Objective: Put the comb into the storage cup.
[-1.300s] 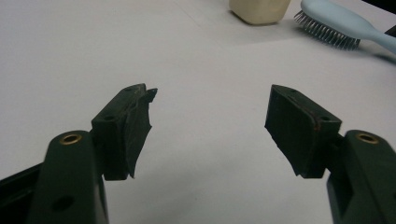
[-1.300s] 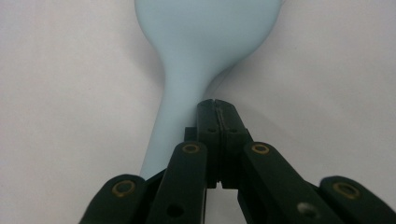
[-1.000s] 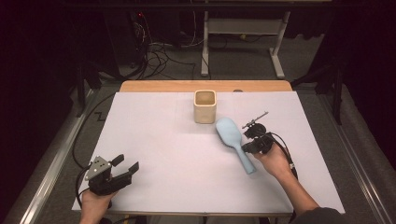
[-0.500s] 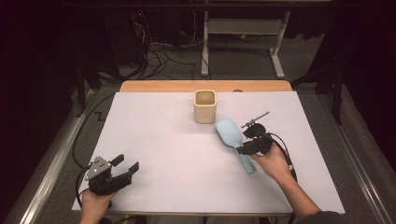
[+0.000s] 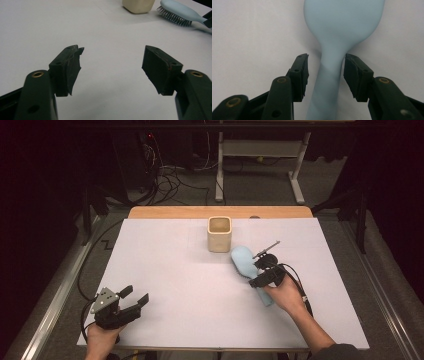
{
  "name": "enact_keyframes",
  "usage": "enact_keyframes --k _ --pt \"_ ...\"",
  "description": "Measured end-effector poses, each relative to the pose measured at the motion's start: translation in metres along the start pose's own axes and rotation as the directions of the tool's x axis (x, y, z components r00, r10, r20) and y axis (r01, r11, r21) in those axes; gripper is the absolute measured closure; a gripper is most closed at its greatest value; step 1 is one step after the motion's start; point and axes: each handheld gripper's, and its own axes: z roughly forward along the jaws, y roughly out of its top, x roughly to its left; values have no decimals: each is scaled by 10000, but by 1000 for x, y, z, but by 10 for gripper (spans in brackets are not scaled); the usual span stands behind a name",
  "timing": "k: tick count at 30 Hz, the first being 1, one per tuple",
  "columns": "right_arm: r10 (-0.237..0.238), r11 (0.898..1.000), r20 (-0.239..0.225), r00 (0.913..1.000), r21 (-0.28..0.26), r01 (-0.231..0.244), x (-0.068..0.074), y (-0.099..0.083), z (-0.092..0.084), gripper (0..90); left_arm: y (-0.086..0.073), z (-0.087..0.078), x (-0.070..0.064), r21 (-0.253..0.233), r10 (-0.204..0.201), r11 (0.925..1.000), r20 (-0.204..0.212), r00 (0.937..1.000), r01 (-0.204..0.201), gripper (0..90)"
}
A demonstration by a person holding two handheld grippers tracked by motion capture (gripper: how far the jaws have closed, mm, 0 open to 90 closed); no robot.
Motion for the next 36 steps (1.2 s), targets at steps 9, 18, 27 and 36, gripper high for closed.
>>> enact_keyframes --k 9,18,27,36 --pt "79 9997 3 10000 217 -79 2 2 14 553 0 0 0 -6 -3 10000 1 10000 3 313" --pt "177 9997 199 9996 152 -180 1 4 17 595 0 0 0 -5 20 10000 6 10000 -20 313" --pt "55 9999 398 9992 142 -61 -1 5 18 674 0 0 0 -9 17 10000 -13 10000 -17 313" --pt "-113 9998 484 9988 142 106 0 5 17 704 0 0 0 -7 8 10000 -8 10000 -8 313"
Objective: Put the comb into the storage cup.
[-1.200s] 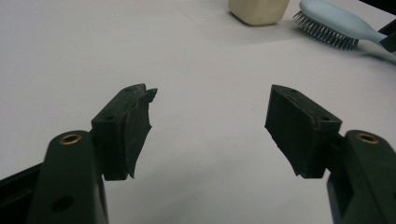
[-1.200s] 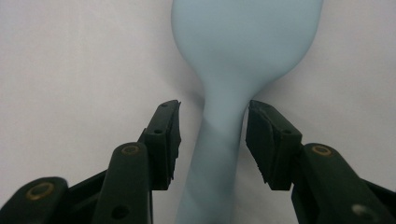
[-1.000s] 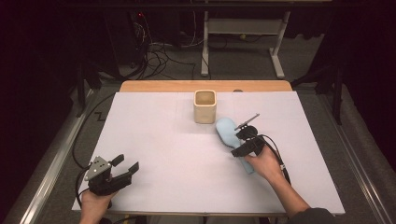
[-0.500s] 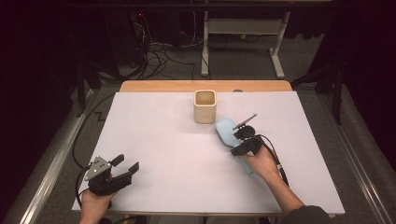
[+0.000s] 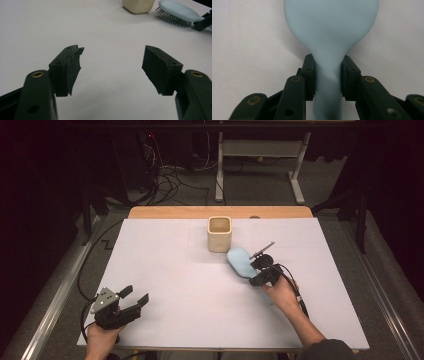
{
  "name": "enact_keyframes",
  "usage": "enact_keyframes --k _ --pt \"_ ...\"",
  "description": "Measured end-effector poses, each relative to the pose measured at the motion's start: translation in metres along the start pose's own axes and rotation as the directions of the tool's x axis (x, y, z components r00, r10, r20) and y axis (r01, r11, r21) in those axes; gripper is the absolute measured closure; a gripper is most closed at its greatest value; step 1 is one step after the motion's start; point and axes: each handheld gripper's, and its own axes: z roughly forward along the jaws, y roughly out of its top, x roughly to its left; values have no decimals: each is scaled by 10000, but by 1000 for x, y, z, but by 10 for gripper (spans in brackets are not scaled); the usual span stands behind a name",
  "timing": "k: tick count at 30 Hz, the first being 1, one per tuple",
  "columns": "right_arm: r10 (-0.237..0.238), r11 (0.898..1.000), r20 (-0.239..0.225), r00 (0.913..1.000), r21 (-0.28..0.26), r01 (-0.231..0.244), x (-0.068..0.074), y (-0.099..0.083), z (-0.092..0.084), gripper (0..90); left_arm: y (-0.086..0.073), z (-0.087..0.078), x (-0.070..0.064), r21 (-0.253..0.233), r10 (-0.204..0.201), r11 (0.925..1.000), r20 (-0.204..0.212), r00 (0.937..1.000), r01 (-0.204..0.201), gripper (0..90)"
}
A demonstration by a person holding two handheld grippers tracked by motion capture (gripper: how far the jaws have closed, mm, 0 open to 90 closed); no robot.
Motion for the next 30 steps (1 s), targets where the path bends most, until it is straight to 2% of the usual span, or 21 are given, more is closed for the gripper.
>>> enact_keyframes --k 9,13,30 --pt "-163 9998 114 9998 -145 165 2 -3 -3 706 0 1 0 24 -3 10000 15 10000 3 309" --pt "-391 9989 108 9992 -257 394 2 -4 -5 706 0 1 0 42 -18 10000 -77 10000 19 304" --pt "-505 9942 -198 9985 -965 484 3 -16 -22 706 0 1 0 65 -58 10000 -70 10000 59 302"
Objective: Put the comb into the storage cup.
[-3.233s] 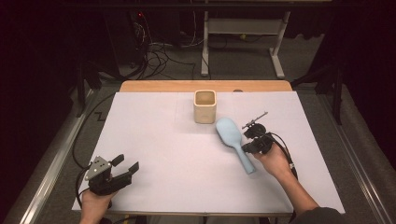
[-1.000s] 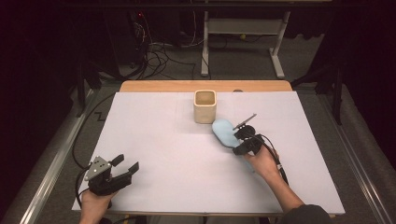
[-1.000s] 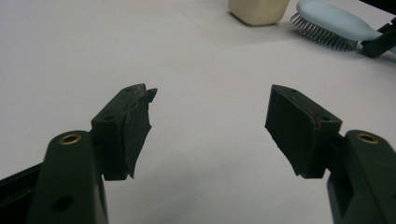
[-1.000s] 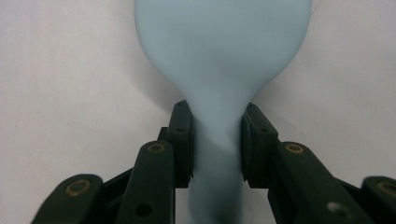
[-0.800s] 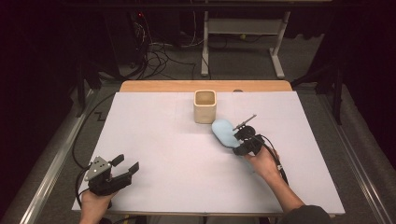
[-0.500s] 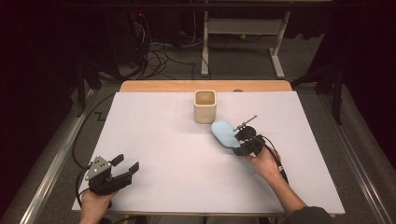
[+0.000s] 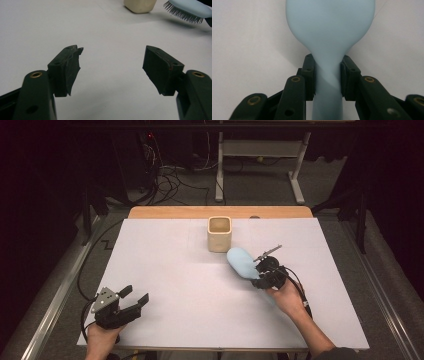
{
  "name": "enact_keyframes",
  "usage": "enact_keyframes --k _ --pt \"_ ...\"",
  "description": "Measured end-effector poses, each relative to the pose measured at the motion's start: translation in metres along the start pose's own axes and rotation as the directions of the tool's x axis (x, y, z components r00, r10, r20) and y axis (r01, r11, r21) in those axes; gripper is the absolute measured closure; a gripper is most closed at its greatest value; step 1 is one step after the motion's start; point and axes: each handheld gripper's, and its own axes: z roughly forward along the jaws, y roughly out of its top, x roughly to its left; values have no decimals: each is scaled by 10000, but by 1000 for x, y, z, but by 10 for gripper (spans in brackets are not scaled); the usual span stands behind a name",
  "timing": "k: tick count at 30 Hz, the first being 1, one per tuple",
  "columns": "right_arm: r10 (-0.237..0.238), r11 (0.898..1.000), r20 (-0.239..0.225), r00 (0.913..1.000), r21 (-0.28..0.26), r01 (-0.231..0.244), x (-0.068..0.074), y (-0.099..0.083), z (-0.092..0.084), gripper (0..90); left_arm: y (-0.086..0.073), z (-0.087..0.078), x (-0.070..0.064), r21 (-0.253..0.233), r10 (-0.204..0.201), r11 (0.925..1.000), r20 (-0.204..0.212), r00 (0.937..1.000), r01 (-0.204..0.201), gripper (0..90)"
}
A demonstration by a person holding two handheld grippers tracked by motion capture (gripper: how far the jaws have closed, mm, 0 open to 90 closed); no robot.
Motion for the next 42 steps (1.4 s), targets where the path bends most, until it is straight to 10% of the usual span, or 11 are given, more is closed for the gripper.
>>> enact_keyframes --k 42 --pt "201 9737 -1155 9931 -2234 -457 14 -65 -51 705 2 -3 -9 -126 -45 9999 147 9999 47 304"
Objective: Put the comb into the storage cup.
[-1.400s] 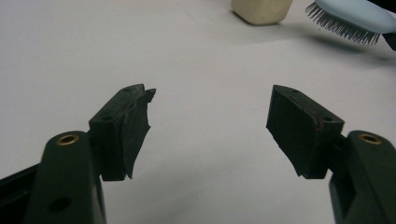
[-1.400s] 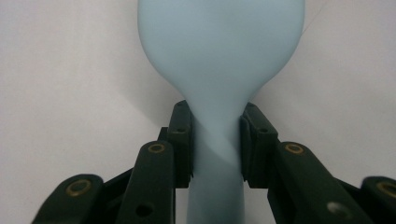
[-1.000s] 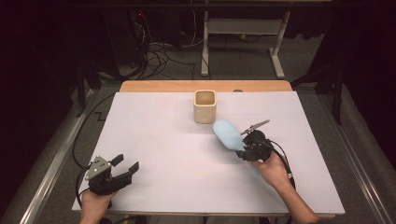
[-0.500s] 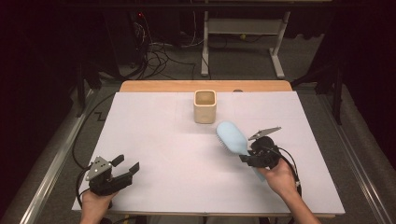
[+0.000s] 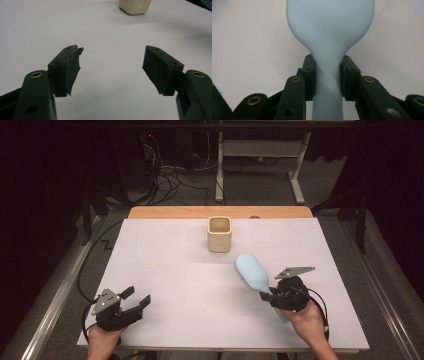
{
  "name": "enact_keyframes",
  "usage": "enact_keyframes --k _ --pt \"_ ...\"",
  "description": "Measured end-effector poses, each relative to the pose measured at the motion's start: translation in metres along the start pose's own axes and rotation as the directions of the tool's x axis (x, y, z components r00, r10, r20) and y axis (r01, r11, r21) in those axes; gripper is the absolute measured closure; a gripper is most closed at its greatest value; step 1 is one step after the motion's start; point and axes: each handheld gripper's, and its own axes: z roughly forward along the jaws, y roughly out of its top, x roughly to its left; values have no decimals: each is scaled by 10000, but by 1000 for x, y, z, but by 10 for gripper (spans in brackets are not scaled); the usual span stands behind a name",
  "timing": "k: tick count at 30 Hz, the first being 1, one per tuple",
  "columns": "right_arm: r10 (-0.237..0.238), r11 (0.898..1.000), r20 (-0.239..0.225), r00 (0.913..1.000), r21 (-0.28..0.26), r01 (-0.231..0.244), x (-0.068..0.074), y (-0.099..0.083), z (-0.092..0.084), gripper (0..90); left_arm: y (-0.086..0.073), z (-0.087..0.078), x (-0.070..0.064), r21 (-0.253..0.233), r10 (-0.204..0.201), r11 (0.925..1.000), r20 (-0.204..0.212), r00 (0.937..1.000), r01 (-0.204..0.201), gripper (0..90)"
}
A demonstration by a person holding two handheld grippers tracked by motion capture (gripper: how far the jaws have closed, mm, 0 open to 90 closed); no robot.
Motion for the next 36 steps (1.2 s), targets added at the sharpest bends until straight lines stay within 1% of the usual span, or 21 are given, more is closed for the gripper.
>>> enact_keyframes --k 2,5,9,12,16,20,23,27,31,36 --pt "-124 9998 -54 9999 -163 123 3 -3 -3 706 1 0 -2 -36 -25 10000 44 10000 25 303" --pt "-256 9990 -115 9996 -365 251 8 -7 -7 705 2 1 -5 3 67 10000 79 9999 -67 301" --pt "-480 9979 -205 9986 -443 470 14 -10 -12 705 3 3 -7 143 154 9998 58 9999 -154 294" --pt "-583 9970 -250 9980 -529 569 18 -13 -14 705 4 4 -9 100 211 9997 58 9998 -211 289" --pt "-655 9968 -378 9971 -492 636 22 -17 -12 705 6 4 -13 62 288 9996 108 9995 -289 286" --pt "-809 9960 -412 9959 -422 792 28 -19 -11 705 8 5 -19 46 545 9985 226 9983 -547 290" --pt "-896 9949 -498 9947 -506 871 31 -20 -11 705 10 6 -23 66 713 9974 371 9968 -716 290" --pt "-1007 9936 -536 9935 -559 977 35 -21 -10 705 12 7 -29 8 889 9960 416 9952 -890 290" --pt "-1094 9926 -609 9921 -605 1057 38 -23 -9 705 15 5 -34 -214 947 9954 518 9942 -937 290" --pt "-1085 9923 -712 9915 -681 1037 40 -24 -9 705 17 7 -40 -255 1018 9946 722 9922 -1002 290"
